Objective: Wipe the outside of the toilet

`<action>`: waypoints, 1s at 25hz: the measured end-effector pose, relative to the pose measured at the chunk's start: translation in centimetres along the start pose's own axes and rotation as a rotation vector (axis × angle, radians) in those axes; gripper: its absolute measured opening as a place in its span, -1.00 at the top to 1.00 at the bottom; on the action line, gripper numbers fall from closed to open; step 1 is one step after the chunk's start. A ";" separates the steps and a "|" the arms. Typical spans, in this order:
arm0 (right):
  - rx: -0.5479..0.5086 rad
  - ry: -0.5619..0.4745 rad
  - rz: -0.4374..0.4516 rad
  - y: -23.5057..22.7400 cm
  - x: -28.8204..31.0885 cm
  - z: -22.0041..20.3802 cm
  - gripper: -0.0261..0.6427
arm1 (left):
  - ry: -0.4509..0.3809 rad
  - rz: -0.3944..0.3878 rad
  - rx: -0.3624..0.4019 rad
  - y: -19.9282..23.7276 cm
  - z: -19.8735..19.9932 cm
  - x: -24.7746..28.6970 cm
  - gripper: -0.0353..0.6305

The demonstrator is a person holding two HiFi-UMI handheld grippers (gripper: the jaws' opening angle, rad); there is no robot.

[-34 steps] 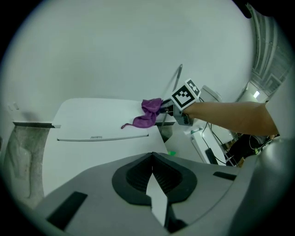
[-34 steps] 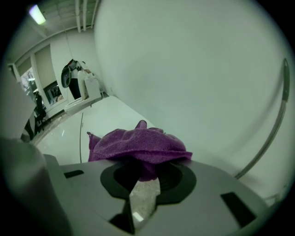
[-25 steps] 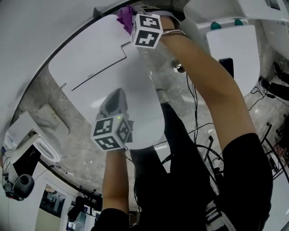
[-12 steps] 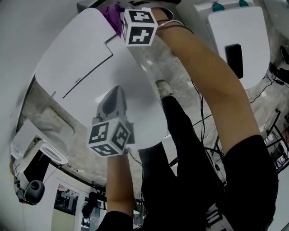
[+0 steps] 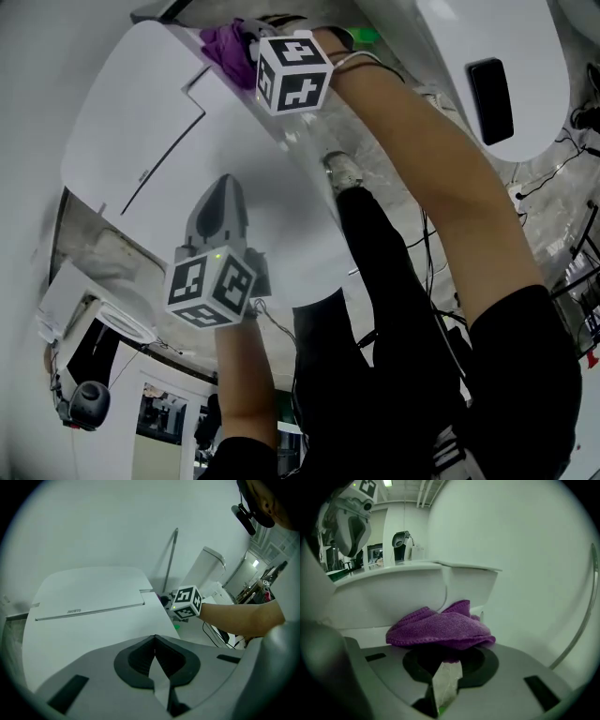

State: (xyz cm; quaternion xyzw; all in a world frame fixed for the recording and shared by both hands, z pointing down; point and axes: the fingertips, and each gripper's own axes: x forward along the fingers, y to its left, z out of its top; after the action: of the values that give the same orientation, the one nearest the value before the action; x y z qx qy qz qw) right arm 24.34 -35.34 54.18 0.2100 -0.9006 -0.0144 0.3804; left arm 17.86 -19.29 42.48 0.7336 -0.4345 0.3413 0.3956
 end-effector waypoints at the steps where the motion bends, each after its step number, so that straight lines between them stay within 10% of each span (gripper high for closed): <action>1: -0.001 0.004 0.006 0.8 -0.1 -0.5 0.69 | 0.002 0.000 0.006 -0.2 -0.1 0.0 0.87; 25: 0.177 -0.042 -0.123 15.5 -6.1 -4.5 0.70 | 0.080 -0.082 0.184 -2.3 -9.1 -1.5 0.87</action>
State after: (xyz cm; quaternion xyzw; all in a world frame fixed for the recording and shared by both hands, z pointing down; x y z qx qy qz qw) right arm 25.50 -18.24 56.12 0.2971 -0.8916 0.0373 0.3397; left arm 17.92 -10.03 44.71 0.7698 -0.3549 0.3921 0.3573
